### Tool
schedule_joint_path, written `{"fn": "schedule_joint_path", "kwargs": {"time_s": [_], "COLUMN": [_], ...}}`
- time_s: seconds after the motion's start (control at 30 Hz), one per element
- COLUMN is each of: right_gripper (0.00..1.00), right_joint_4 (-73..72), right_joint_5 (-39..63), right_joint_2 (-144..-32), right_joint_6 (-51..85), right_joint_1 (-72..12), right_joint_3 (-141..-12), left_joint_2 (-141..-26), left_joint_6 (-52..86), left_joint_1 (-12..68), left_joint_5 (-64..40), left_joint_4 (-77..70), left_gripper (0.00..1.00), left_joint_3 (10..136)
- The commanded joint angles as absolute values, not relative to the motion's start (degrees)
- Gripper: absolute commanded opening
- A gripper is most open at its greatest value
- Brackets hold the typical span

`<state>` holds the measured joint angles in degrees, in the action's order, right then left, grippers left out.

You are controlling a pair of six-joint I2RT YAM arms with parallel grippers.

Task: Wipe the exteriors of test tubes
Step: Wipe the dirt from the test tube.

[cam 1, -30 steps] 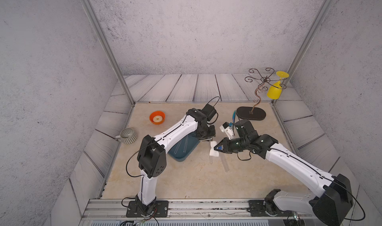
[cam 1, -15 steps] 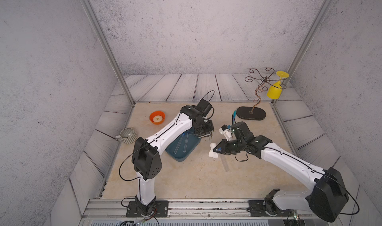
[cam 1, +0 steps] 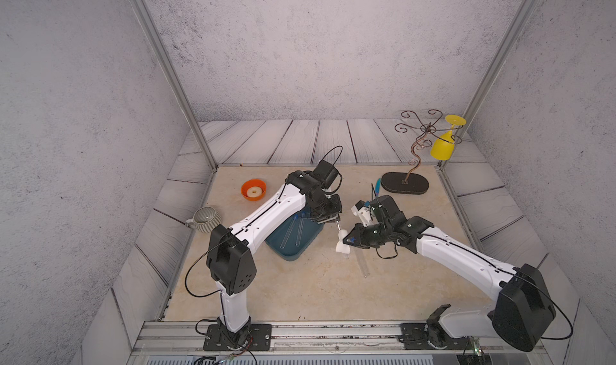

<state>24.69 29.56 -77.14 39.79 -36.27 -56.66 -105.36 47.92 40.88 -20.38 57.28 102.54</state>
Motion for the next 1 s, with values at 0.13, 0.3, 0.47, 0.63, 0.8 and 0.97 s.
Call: {"fn": "schedule_joint_path", "kwargs": {"time_s": [0.13,0.3,0.47,0.63,0.8,0.97], "right_gripper": [0.08,0.08,0.08,0.08,0.08,0.08], "right_joint_4": [26.37,26.32,27.27,28.16,28.05,26.76], "right_joint_5": [28.52,28.43,28.40,27.95,29.14,30.47], "right_joint_2": [-78.55,-79.33,-80.16,-79.63,-78.73,-76.82], "right_joint_6": [37.71,37.55,37.09,36.83,36.95,38.57], "right_joint_1": [-36.39,-36.21,-35.95,-35.27,-34.30,-33.88], "right_joint_3": [-59.85,-59.68,-60.12,-60.07,-59.38,-58.54], "left_joint_2": [-103.23,-102.93,-102.60,-101.63,-100.51,-100.11], "left_joint_6": [45.34,44.05,42.64,41.37,40.04,38.73], "left_joint_1": [41.13,41.13,41.13,41.13,41.13,41.05], "left_joint_5": [-21.20,-22.00,-22.59,-23.03,-23.64,-23.16], "left_joint_4": [57.78,57.43,57.58,57.66,57.22,57.54], "left_gripper": [0.18,0.18,0.18,0.18,0.17,0.17], "left_joint_3": [101.86,102.45,103.60,103.47,102.34,101.51]}}
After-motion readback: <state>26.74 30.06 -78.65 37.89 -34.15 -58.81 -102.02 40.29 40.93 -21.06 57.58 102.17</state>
